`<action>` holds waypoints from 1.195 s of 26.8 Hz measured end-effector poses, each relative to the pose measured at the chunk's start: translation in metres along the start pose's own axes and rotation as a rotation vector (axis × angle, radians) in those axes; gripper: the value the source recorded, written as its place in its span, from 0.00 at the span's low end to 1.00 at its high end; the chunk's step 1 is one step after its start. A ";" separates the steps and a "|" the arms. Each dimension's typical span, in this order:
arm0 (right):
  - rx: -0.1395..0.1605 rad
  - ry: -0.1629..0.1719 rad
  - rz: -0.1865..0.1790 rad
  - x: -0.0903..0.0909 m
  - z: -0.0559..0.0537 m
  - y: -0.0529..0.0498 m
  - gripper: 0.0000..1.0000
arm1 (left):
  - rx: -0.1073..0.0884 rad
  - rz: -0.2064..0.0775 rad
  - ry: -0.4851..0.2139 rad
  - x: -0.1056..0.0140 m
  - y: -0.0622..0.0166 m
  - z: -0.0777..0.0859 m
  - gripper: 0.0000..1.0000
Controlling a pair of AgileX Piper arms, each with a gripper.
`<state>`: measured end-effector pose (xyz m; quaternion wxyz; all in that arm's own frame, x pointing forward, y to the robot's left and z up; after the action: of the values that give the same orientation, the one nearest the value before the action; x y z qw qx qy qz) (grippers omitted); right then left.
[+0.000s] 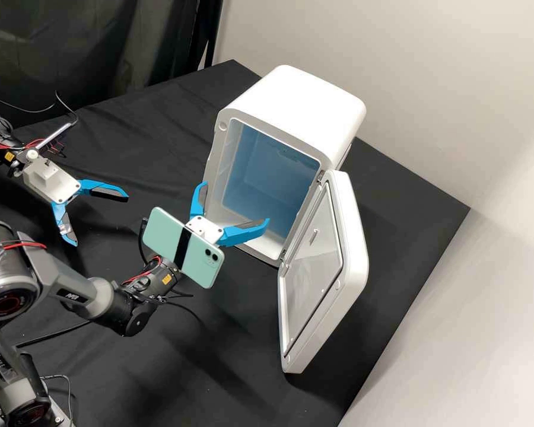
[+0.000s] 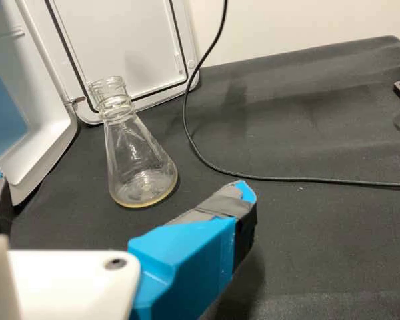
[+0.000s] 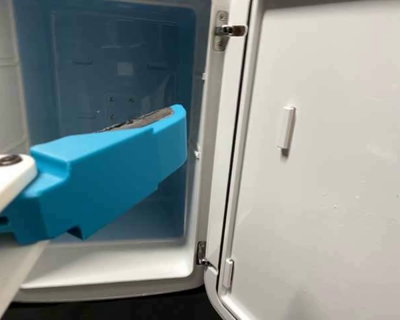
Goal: Place the flask in the incubator
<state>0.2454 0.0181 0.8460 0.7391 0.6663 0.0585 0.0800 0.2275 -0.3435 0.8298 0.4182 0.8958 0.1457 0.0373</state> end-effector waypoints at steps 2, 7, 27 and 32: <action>-0.013 0.004 -0.017 -0.005 0.000 -0.002 1.00 | 0.000 0.000 0.000 0.000 0.0000 0.000 1.00; -0.031 -0.011 -0.019 -0.013 0.004 0.001 1.00 | 0.000 0.000 0.000 0.000 0.0000 0.000 1.00; -0.105 -0.188 -0.049 -0.023 0.058 0.007 1.00 | 0.000 0.000 0.000 0.000 0.0000 0.000 1.00; -0.154 -0.152 -0.065 -0.026 0.050 0.007 1.00 | 0.000 0.000 0.000 0.000 0.0000 0.000 1.00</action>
<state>0.2289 -0.0350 0.8581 0.7925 0.6096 0.0173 0.0096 0.2275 -0.3435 0.8298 0.4182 0.8958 0.1457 0.0373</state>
